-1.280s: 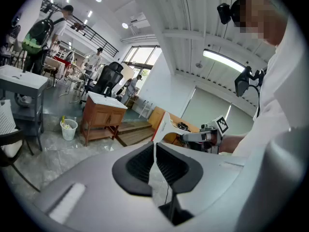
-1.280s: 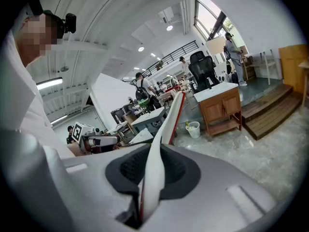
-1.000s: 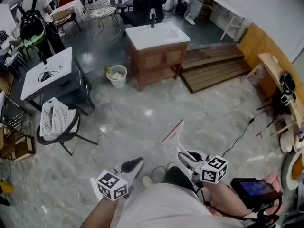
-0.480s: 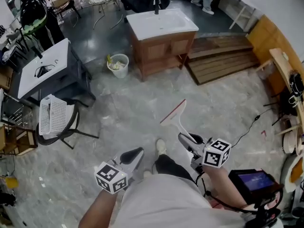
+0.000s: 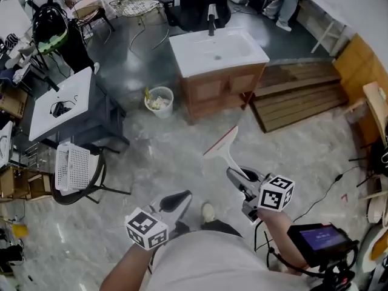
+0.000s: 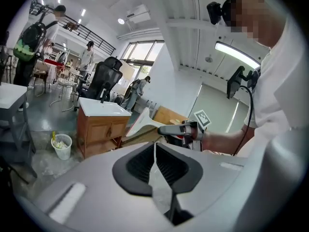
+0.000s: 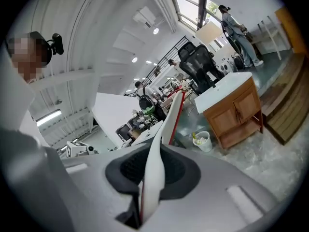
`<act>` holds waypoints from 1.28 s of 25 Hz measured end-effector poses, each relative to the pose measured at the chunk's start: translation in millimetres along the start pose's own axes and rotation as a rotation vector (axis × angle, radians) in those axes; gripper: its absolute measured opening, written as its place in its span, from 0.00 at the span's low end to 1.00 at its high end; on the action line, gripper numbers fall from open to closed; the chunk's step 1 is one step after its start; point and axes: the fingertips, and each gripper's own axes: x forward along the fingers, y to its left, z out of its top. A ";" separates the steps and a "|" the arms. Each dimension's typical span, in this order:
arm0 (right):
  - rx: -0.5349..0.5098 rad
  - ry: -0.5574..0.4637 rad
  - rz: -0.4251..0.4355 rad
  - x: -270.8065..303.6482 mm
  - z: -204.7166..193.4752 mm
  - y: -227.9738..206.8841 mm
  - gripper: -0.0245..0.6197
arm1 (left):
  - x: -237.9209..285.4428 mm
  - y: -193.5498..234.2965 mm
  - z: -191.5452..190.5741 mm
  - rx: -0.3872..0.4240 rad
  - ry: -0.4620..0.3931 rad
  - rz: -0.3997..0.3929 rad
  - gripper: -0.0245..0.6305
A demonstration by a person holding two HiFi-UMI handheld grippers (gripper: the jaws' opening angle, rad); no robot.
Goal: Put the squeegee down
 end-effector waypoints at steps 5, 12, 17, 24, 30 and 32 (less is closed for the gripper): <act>0.000 -0.011 0.018 36.9 43.5 -28.7 0.11 | 28.6 26.8 36.1 -0.001 -0.020 -0.012 0.05; 0.076 -0.040 -0.020 114.5 92.0 -80.9 0.11 | 61.9 112.2 69.1 0.016 -0.032 -0.052 0.05; 0.080 -0.046 -0.080 185.1 129.9 -97.3 0.11 | 70.8 186.4 120.6 0.032 -0.036 -0.135 0.05; 0.076 -0.080 -0.113 271.3 183.5 -122.5 0.11 | 79.7 274.8 166.1 0.116 0.016 -0.184 0.04; 0.169 -0.089 -0.116 315.9 220.7 -166.6 0.11 | 105.7 313.0 199.5 0.070 -0.011 -0.181 0.04; 0.205 -0.092 -0.105 333.7 232.2 -185.2 0.11 | 117.7 324.5 206.5 0.068 -0.010 -0.179 0.04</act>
